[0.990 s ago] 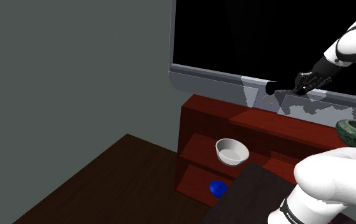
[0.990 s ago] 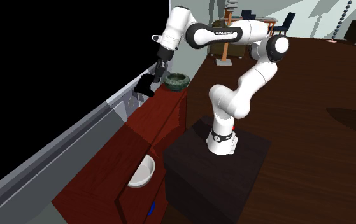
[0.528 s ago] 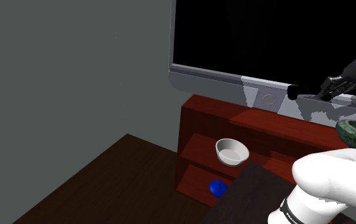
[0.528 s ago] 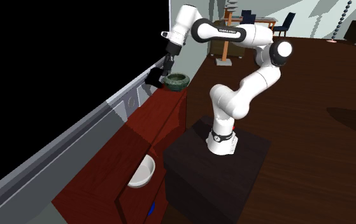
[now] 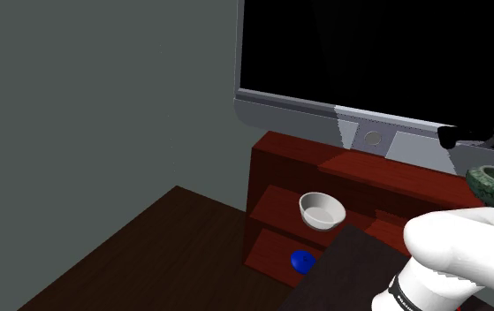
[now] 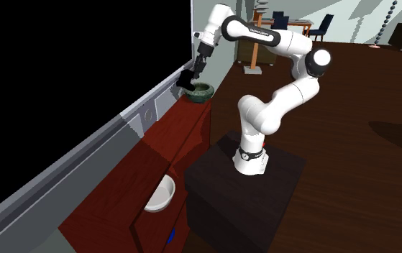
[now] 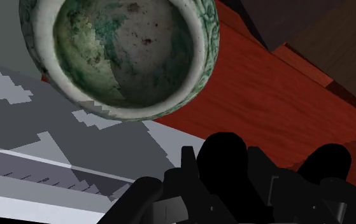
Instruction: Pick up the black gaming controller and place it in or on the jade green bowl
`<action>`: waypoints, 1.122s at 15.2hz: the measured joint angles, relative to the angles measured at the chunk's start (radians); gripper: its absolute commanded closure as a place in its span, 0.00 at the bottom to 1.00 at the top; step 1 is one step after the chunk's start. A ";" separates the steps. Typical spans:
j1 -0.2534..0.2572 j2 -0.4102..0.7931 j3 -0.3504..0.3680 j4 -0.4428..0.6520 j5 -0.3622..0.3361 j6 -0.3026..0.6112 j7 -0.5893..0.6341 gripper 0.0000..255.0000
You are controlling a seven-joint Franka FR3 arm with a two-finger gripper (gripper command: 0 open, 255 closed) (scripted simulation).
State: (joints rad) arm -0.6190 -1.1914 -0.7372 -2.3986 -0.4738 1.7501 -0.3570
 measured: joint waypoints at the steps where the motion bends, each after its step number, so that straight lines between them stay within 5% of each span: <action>1: -0.003 -0.001 -0.015 0.021 -0.008 -0.015 -0.022 1.00; 10: 0.001 0.004 -0.174 0.207 -0.087 -0.111 -0.217 1.00; 17: -0.019 -0.025 -0.237 0.149 -0.138 -0.064 -0.243 1.00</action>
State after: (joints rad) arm -0.6383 -1.2167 -0.9744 -2.2501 -0.6116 1.6860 -0.6004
